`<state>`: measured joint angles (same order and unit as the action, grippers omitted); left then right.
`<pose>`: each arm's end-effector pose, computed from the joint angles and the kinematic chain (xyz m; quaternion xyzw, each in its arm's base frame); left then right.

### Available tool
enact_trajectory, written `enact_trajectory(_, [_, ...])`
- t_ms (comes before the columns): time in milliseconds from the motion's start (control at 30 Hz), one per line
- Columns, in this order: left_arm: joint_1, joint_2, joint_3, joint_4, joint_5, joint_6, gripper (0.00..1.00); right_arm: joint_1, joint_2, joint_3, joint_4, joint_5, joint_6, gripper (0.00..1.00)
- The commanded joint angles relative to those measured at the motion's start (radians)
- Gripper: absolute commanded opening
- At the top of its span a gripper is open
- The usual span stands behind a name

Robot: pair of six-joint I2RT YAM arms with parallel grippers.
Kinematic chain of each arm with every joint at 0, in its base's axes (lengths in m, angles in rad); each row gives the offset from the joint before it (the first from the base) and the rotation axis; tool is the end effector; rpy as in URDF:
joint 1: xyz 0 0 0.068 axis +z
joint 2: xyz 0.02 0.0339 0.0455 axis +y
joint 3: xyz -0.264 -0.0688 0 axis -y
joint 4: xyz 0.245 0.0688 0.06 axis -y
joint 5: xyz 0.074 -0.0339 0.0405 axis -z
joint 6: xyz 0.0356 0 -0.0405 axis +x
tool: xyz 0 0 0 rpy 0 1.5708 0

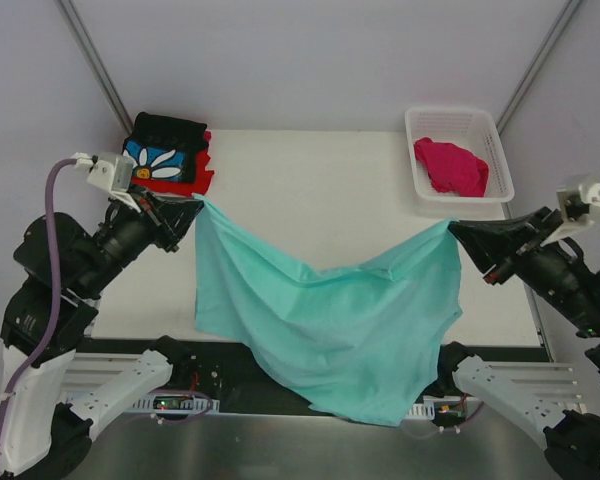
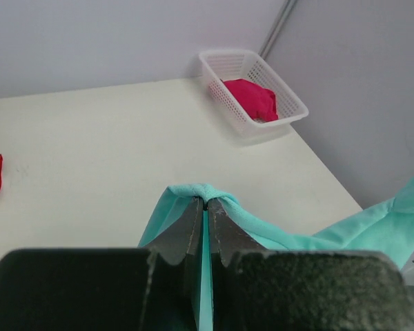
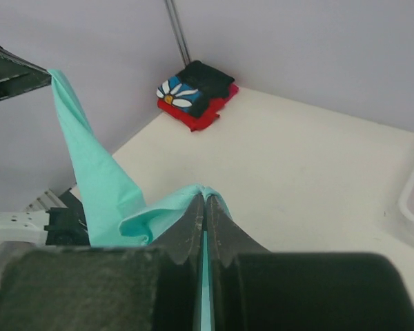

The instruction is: Fold and stack the t-shirts

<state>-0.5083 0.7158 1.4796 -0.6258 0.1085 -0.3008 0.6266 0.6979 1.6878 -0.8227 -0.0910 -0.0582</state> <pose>0.0545 -0.0348 0.5146 0.1086 0.6479 -0.3291 0.6783 0.0062 0.0085 0.5391 -0.2493 0.5958 0.2421 0.7241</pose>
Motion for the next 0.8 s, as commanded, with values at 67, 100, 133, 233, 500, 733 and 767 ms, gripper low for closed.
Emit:
enact_trajectory(67, [0.008, 0.037, -0.022, 0.17, -0.064, 0.038, 0.0, 0.005, 0.029, -0.023, 0.108, 0.054, -0.066, 0.01])
enact_trajectory(100, [0.008, 0.042, -0.019, 0.179, -0.069, 0.038, 0.0, 0.005, 0.028, -0.033, 0.114, 0.063, -0.069, 0.01])
enact_trajectory(133, [0.008, 0.047, -0.015, 0.189, -0.081, 0.04, 0.0, 0.005, 0.028, -0.039, 0.114, 0.079, -0.069, 0.01])
enact_trajectory(233, [0.008, 0.085, 0.01, 0.19, -0.137, 0.055, 0.0, 0.005, 0.035, -0.054, 0.119, 0.169, -0.083, 0.01])
enact_trajectory(500, [0.011, 0.252, 0.064, 0.224, -0.213, 0.129, 0.0, 0.001, 0.136, -0.065, 0.145, 0.45, -0.212, 0.01])
enact_trajectory(733, [0.063, 0.413, 0.169, 0.282, -0.198, 0.125, 0.0, -0.183, 0.248, -0.065, 0.255, 0.38, -0.172, 0.01])
enact_trajectory(767, [0.071, 0.418, 0.18, 0.282, -0.175, 0.117, 0.0, -0.215, 0.256, -0.059, 0.255, 0.294, -0.154, 0.01])
